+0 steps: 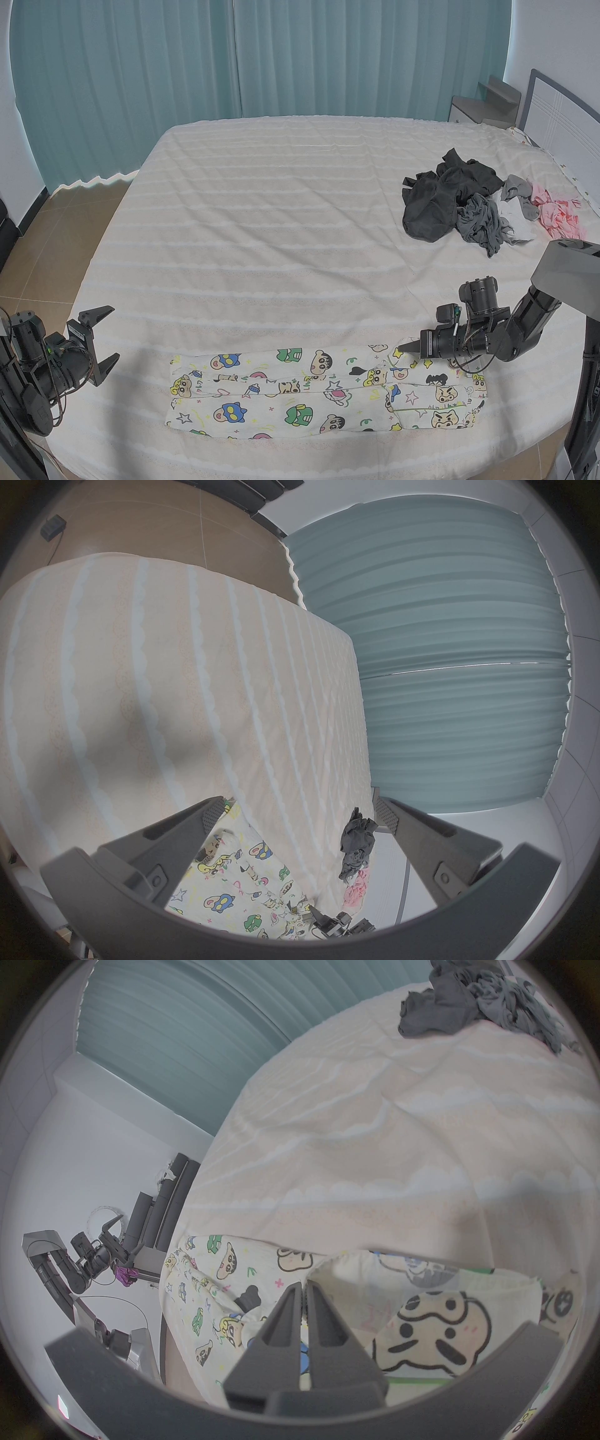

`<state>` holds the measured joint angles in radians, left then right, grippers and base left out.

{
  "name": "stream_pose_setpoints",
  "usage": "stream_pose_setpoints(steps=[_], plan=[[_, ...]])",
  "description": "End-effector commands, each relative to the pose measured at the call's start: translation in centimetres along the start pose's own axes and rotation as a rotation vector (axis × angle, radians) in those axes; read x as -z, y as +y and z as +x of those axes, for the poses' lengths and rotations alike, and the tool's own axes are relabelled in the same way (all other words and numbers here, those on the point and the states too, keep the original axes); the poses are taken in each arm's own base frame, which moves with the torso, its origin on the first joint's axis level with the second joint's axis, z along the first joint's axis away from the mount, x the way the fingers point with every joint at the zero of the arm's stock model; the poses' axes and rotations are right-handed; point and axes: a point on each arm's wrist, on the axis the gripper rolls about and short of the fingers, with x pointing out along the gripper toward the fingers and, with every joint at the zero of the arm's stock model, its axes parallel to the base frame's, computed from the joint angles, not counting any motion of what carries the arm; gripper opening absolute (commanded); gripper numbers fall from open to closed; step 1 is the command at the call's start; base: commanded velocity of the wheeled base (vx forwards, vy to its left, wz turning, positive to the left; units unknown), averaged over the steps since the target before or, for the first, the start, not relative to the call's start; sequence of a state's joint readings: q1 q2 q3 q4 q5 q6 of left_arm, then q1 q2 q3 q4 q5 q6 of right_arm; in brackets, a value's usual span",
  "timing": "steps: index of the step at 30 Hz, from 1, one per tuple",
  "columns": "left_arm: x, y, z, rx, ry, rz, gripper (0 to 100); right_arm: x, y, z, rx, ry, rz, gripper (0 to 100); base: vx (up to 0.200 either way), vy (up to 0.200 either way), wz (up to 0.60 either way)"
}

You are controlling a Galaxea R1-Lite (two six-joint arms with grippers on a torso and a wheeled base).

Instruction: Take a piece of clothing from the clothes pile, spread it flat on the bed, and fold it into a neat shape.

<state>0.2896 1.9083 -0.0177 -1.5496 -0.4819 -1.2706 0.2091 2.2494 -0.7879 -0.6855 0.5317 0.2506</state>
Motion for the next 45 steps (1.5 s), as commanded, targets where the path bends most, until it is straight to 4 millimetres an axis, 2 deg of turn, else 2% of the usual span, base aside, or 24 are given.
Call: stream_pose_setpoints(steps=[1,7,14,20,27,28,32,37,39,40,41,45], plan=[[0.1,0.2,-0.2,-0.011,0.003,-0.007,100,-0.5,0.6,-0.8,-0.008,-0.027,-0.018,0,0.0,0.0,0.0],[0.1,0.2,-0.2,-0.009,0.001,-0.006,100,-1.1,1.5,-1.5,-0.035,-0.1,-0.065,0,0.0,0.0,0.0],[0.1,0.2,-0.2,-0.009,0.001,-0.006,100,-0.8,2.9,-1.0,-0.073,-0.138,-0.127,0,0.0,0.0,0.0],[0.1,0.2,-0.2,-0.011,0.003,-0.007,100,-1.7,3.6,-0.3,-0.086,-0.157,-0.165,0,0.0,0.0,0.0],[0.1,0.2,-0.2,-0.012,0.001,-0.007,100,-2.1,3.6,-0.1,-0.065,-0.09,-0.125,0,0.0,0.0,0.0],[0.1,0.2,-0.2,-0.012,0.001,-0.007,100,-2.0,3.6,-0.1,-0.064,-0.086,-0.121,100,0.0,0.0,0.0],[0.1,0.2,-0.1,-0.013,0.002,-0.008,100,-1.4,3.3,-0.6,-0.057,-0.074,-0.098,100,0.0,0.0,0.0],[0.1,0.3,-0.1,-0.018,0.003,-0.011,100,-1.8,2.3,-3.5,-0.026,-0.12,-0.066,100,0.0,0.0,0.0],[0.1,0.3,-0.1,-0.018,0.003,-0.011,100,-1.8,2.3,-3.5,-0.026,-0.12,-0.066,100,0.0,0.0,0.0],[0.1,0.4,-0.1,-0.02,0.004,-0.012,100,-1.5,1.2,-5.1,0.004,-0.137,-0.034,100,0.0,0.0,0.0],[0.1,0.3,-0.1,-0.018,0.003,-0.011,100,-1.2,0.6,-5.8,0.014,-0.135,-0.014,100,0.0,0.0,0.0],[0.2,0.4,-0.1,-0.021,0.004,-0.012,100,0.3,-0.9,-7.2,0.033,-0.116,0.037,100,0.0,0.0,0.0]])
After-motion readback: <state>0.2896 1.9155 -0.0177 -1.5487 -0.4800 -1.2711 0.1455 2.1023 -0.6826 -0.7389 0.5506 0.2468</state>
